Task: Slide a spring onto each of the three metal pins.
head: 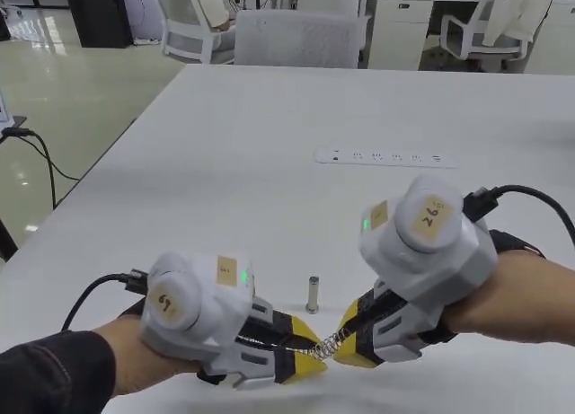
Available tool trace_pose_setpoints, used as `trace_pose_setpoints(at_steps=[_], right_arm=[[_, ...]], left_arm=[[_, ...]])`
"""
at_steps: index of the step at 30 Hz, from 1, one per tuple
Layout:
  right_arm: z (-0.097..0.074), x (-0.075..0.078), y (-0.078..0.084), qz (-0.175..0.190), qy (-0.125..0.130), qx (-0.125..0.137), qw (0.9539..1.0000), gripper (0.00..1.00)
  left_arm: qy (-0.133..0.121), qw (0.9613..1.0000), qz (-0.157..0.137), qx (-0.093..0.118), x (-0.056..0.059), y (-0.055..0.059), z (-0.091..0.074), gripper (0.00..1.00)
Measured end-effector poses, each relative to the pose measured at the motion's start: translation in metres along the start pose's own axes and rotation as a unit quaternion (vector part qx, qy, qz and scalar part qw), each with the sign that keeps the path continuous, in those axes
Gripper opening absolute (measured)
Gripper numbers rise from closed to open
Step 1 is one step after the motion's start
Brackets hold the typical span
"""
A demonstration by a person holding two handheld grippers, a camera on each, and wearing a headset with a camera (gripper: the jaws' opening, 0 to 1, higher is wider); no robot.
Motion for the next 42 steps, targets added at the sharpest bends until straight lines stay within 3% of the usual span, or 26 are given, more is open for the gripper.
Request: trace_pose_setpoints(at_steps=[11,29,42], right_arm=[[0.002,-0.008,-0.009,-0.01,-0.005,-0.009,0.9999,0.08],[0.003,-0.009,-0.01,-0.02,-0.001,-0.029,0.9994,0.08],[-0.002,-0.002,-0.01,-0.012,0.006,-0.025,0.9996,0.08]], left_arm=[[0.009,1.0,-0.001,0.002,0.004,0.0,0.004,0.02],[0.009,0.9999,-0.004,0.007,0.006,-0.002,0.007,0.03],[-0.015,0.9991,-0.037,0.018,-0.006,0.0,-0.009,0.14]])
Point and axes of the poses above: the centre of the closed fingertips' face, and the gripper's own axes: z roughly forward along the fingers, x roughly to its right, y roughly out of its underside, the point moved 2 cm from there along -z, roughly backward along the fingers, and after that the axes turned 15 degrees about z, right-handed, at the moved point
